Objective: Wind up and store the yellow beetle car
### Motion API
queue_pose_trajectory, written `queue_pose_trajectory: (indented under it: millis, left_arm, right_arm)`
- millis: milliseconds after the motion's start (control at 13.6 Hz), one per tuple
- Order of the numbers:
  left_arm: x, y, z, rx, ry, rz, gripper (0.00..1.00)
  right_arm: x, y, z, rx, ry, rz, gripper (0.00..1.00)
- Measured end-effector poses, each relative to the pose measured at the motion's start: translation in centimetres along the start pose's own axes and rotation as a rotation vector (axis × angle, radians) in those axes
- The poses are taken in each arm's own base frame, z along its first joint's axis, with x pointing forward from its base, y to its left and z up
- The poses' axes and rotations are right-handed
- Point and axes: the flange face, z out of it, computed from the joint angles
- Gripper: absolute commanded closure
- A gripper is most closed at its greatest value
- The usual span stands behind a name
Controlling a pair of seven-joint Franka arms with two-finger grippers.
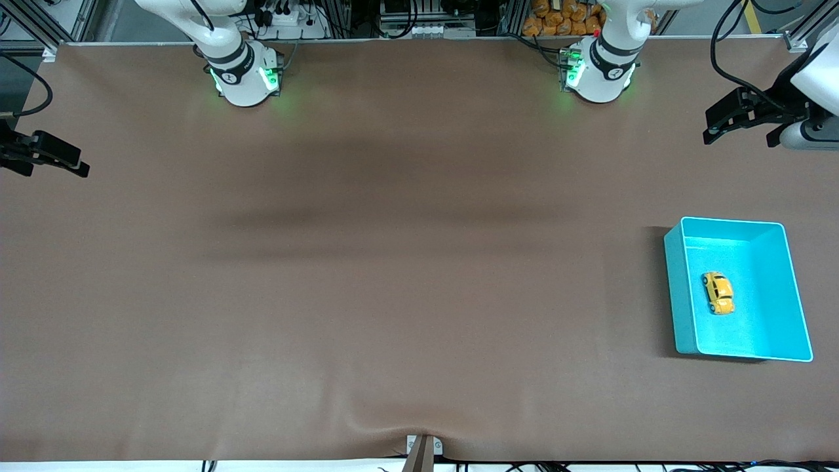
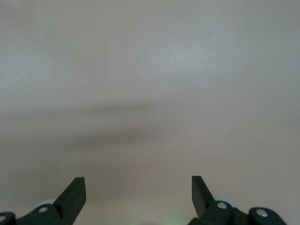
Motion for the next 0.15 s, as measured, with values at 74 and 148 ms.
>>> queue_pose_trajectory:
  millis: [74,148]
  left_arm:
    - [0.0,0.0,0.0,0.0,0.0,0.0,0.0]
    - [0.0,0.0,0.0,0.0,0.0,0.0,0.0]
  right_arm:
    - [0.03,0.0,0.05,0.0,-0.001,0.0,0.0]
    - [0.08,0.0,0.11,0.0,-0.002,0.0,0.0]
